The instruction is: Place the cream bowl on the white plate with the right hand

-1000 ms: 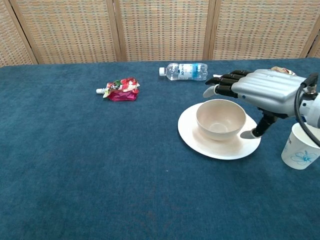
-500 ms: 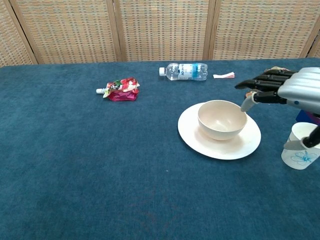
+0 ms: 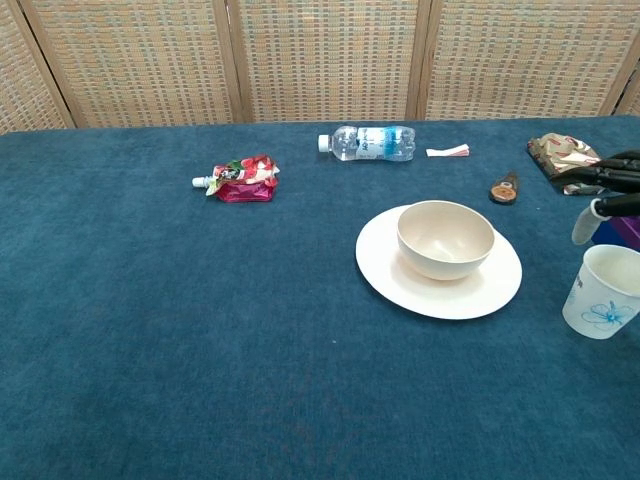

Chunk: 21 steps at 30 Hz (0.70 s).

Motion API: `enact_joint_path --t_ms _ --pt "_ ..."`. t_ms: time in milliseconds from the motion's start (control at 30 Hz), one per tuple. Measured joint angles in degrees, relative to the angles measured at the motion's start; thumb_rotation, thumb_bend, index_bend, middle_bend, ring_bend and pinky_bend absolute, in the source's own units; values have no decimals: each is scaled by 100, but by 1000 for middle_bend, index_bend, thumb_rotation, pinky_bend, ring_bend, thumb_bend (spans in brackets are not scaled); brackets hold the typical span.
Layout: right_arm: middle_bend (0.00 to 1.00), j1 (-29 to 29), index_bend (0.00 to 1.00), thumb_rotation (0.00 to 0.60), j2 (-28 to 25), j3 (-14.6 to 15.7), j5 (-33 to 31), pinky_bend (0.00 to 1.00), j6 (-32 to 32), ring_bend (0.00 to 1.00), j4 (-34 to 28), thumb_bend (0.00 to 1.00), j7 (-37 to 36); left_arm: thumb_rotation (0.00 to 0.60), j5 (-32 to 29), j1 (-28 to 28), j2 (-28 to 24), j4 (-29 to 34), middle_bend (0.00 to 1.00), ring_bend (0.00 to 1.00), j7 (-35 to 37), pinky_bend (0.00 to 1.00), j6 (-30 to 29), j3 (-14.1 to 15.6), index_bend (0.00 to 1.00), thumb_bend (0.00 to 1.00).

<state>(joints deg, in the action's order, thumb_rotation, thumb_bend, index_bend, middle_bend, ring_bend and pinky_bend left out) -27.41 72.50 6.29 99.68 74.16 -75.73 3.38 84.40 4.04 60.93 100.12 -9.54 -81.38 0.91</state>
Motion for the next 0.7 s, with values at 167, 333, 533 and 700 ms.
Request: enact_joint_path --t_ms 167,333,533,700 --pt "0 71 346 600 43 12 7 0 62 0 317 182 -301 600 -7 8 21 2 0 0 -48 0 24 7 0 0" --pt "0 103 366 600 130 51 35 0 29 0 544 246 -416 600 -13 2 27 1 0 0 -49 0 9 3 0 0" --pt "0 83 446 600 334 65 59 0 -109 0 833 359 -463 600 -17 10 28 9 0 0 -59 0 22 1 0 0" --pt "0 50 550 600 541 51 52 0 -222 0 1030 448 -512 600 -50 15 16 11 0 0 -36 0 29 -15 0 0"
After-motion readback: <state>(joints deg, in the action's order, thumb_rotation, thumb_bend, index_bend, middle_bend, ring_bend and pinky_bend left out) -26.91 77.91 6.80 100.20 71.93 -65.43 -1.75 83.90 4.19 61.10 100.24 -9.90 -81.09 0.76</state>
